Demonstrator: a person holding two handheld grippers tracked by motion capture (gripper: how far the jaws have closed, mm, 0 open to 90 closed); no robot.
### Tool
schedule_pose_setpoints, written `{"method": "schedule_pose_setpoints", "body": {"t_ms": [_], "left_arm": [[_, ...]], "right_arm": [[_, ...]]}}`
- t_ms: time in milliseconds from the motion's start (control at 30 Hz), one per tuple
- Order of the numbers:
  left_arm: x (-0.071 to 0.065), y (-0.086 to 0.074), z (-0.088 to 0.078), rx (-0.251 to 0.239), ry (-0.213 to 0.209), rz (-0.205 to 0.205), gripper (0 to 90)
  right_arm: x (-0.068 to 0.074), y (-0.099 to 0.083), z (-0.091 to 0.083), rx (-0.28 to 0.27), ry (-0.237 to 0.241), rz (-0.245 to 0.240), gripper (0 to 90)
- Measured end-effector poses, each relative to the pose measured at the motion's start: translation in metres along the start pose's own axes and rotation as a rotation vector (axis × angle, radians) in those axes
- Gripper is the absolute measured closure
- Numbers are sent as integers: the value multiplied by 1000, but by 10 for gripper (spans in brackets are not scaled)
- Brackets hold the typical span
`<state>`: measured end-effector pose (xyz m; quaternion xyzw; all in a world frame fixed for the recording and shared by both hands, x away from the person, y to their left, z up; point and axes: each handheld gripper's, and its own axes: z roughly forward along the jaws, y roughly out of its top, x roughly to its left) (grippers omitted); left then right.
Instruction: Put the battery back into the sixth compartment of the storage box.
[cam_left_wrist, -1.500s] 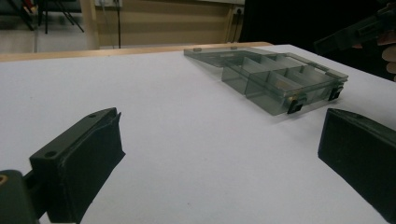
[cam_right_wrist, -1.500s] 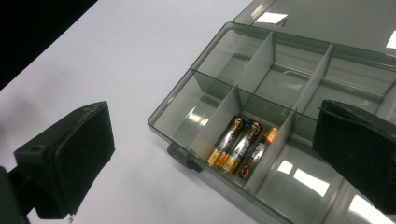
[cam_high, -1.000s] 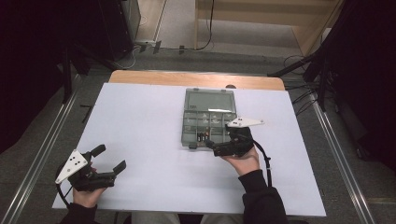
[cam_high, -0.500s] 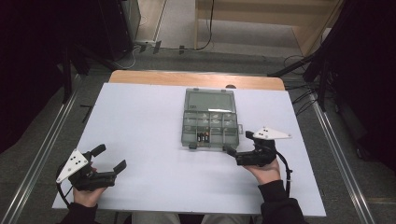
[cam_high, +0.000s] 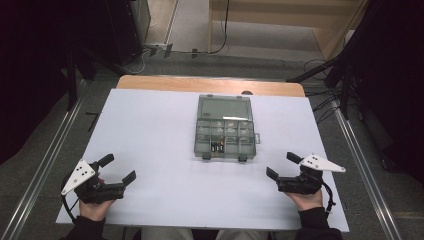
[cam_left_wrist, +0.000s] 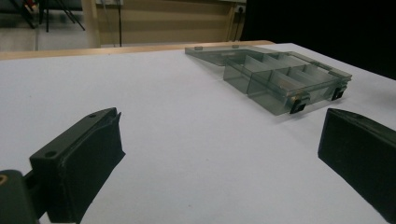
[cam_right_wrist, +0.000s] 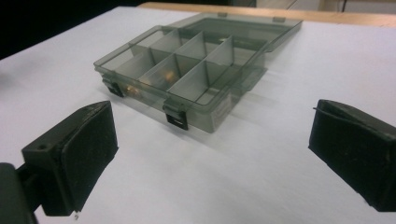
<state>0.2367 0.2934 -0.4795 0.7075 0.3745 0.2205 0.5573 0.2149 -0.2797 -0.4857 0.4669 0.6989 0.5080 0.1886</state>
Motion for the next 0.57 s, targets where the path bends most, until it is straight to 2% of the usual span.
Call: {"method": "schedule_pose_setpoints", "body": {"t_ms": [67,233,300,467,567], "left_arm": [[0,0,0,-1,2,1,0],[2,0,-1,-13,4,-7,0],[3,1,-2,-17,7,-15,0],[6,1,-4,-31,7,-28,0],[5,1,-4,-31,5,-27,0]], "right_arm": [[-3,-6,-11,-41,-18,7,17],[-9,-16,-27,-104,-35,6,17],[-10,-20,-32,-146,-45,5,18],[-6,-21,-37,-218,-87,-27,33],[-5,-22,-37,-230,-100,-28,32]]}}
